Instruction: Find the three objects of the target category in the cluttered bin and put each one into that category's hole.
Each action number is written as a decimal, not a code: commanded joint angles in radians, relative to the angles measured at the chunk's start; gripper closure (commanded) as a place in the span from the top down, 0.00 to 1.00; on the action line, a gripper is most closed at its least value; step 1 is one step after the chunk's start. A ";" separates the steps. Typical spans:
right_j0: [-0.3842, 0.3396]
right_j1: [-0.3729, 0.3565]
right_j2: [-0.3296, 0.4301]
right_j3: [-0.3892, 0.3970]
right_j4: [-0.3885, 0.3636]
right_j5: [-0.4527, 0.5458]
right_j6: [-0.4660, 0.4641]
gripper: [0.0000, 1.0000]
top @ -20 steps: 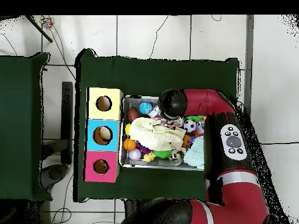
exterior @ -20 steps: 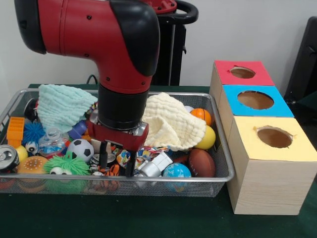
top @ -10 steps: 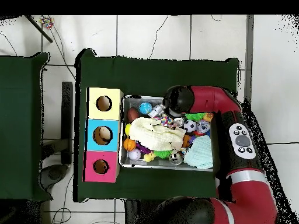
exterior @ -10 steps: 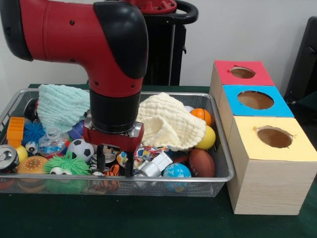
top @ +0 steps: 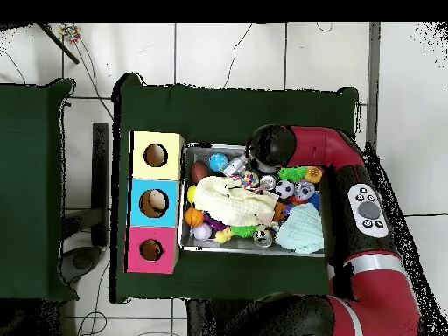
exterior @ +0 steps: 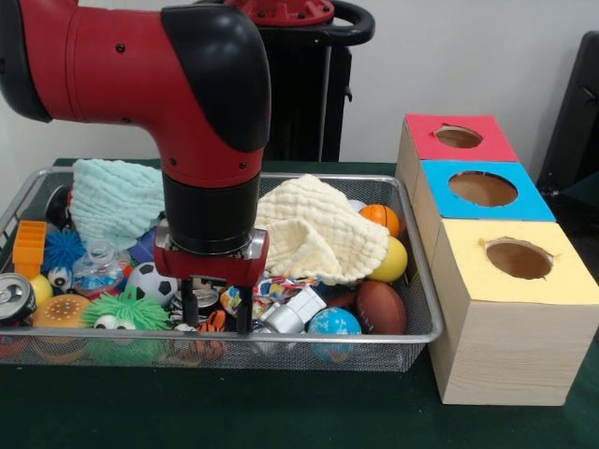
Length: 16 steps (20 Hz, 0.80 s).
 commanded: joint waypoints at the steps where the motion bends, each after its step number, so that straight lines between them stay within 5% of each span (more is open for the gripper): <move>1: 0.004 0.002 0.085 -0.036 0.008 0.057 -0.178 1.00; 16: -0.001 -0.055 0.084 -0.026 0.029 0.040 -0.136 1.00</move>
